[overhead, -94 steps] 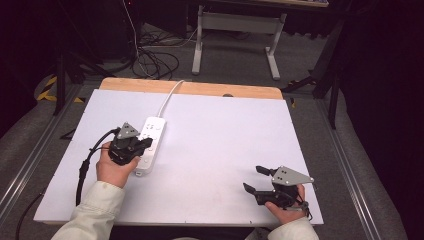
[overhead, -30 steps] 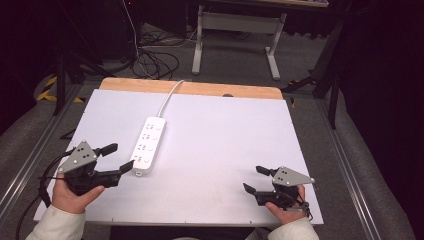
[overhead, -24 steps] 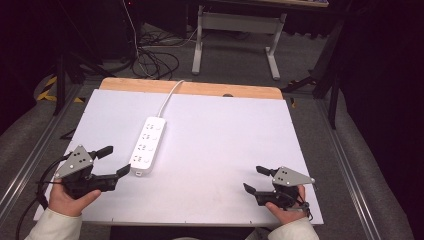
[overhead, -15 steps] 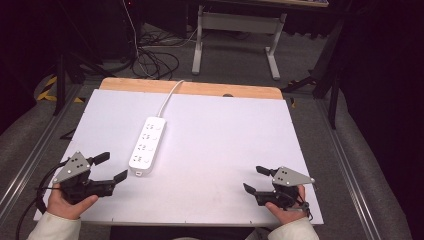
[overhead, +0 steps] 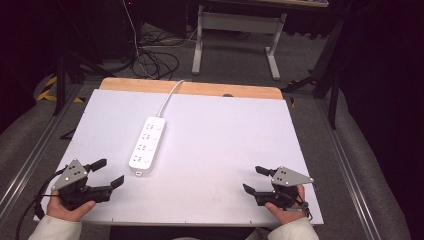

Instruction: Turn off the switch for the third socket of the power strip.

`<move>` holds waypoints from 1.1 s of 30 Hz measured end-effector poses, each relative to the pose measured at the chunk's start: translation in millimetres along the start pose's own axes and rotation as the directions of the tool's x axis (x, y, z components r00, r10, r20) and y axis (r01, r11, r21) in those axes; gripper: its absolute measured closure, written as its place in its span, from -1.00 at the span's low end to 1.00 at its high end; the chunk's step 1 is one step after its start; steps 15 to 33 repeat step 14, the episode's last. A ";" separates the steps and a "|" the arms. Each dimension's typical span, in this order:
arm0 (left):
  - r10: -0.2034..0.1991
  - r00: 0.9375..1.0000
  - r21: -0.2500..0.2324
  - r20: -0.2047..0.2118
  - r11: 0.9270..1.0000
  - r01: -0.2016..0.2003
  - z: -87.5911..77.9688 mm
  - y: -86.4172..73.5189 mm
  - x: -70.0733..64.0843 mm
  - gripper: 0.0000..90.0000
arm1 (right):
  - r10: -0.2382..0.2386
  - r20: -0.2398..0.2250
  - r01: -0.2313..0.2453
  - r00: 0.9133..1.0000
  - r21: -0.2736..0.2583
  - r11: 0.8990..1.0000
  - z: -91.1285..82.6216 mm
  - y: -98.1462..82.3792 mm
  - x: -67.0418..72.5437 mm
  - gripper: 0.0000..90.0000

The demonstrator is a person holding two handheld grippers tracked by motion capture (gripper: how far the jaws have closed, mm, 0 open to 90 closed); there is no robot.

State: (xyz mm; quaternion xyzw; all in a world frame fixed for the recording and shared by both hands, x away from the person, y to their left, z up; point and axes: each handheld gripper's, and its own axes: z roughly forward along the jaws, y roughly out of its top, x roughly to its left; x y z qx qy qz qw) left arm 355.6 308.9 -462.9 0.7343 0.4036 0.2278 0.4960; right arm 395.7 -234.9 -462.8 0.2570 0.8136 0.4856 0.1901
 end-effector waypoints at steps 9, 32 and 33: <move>0.037 0.999 0.020 0.001 0.999 -0.037 0.1 -2.2 0.5 -0.64 | 0.000 0.000 0.000 1.000 -0.001 1.000 -0.1 -0.3 -0.6 -0.40; 0.050 0.999 0.024 0.007 0.998 -0.051 0.4 -1.4 -2.1 -0.64 | -0.001 0.000 0.001 1.000 -0.001 1.000 -0.1 -0.2 -0.6 -0.40; 0.050 0.999 0.024 0.007 0.998 -0.051 0.4 -1.4 -2.1 -0.64 | -0.001 0.000 0.001 1.000 -0.001 1.000 -0.1 -0.2 -0.6 -0.40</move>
